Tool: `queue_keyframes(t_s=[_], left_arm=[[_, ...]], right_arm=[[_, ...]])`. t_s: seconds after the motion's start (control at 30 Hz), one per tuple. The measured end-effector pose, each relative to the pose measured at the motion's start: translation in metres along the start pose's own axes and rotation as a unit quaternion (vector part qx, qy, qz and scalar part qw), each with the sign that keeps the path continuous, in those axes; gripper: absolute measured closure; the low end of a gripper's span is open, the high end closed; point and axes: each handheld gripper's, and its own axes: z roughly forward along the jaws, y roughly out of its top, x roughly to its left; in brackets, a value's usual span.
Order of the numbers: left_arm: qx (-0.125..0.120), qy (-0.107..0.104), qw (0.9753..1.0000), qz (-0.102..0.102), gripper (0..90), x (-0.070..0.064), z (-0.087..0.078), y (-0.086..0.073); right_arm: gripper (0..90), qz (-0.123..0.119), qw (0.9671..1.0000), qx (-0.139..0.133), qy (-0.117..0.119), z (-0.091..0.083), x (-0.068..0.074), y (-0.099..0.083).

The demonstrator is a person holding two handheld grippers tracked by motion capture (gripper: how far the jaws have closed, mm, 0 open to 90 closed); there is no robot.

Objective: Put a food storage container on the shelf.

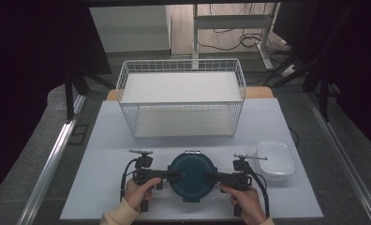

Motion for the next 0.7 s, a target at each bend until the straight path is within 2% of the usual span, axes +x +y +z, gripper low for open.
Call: queue_keyframes(t_s=[0.3,0.7], left_arm=[[-0.011,0.014,0.9994,0.029,41.2,-0.01,-0.007,0.0],[-0.028,0.009,0.9979,0.057,42.0,-0.023,-0.02,0.003]], right_arm=[[38.9,-0.006,0.9999,-0.015,0.006,-0.004,0.003,0.001],[38.9,-0.038,0.9988,-0.029,0.012,-0.013,0.018,0.005]])
